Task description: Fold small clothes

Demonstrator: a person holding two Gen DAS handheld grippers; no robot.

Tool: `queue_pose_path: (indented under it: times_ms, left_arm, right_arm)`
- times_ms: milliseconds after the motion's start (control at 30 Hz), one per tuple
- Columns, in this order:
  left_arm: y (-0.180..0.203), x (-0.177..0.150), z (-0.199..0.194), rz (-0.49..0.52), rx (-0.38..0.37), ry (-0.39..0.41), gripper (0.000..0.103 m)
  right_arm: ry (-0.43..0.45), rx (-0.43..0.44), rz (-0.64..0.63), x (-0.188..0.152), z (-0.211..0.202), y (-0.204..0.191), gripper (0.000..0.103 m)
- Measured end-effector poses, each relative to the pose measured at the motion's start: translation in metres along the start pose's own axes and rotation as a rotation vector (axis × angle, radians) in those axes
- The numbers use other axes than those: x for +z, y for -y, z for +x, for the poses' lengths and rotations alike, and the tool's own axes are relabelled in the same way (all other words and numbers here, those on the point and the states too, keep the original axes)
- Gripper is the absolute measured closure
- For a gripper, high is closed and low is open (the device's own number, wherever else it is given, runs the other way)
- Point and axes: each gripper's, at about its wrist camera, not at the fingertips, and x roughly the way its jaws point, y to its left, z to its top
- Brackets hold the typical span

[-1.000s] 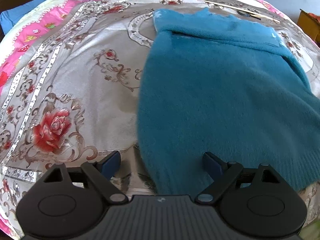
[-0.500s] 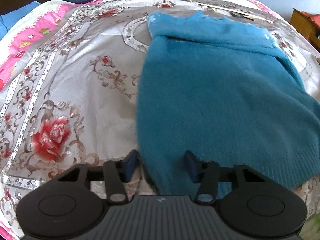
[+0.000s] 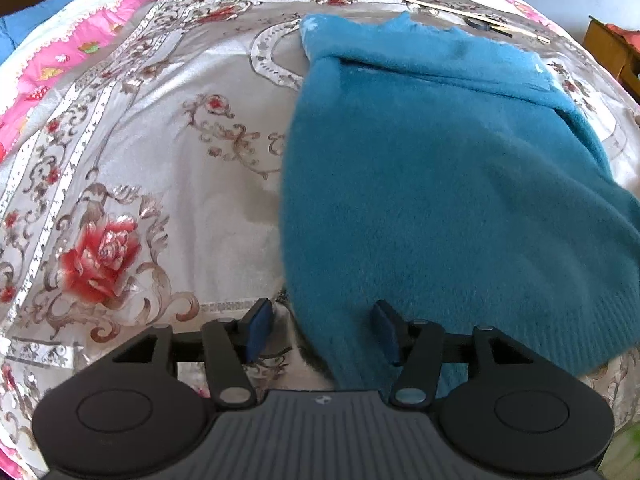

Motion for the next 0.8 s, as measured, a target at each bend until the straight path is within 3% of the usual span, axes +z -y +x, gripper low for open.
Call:
queue_pose_path:
  times_ms: [267, 533, 800]
  left_arm:
    - [0.002, 0.001, -0.009, 0.005, -0.014, -0.009, 0.049]
    - [0.007, -0.002, -0.023, -0.026, -0.093, 0.007, 0.049]
    - [0.012, -0.001, -0.001, -0.018, -0.08, -0.047, 0.048]
  right_arm:
    - [-0.015, -0.007, -0.002, -0.004, 0.002, 0.001, 0.087]
    - [-0.039, 0.001, 0.01, -0.003, 0.006, 0.003, 0.087]
    - [-0.059, 0.017, 0.035, -0.003, 0.014, 0.007, 0.084]
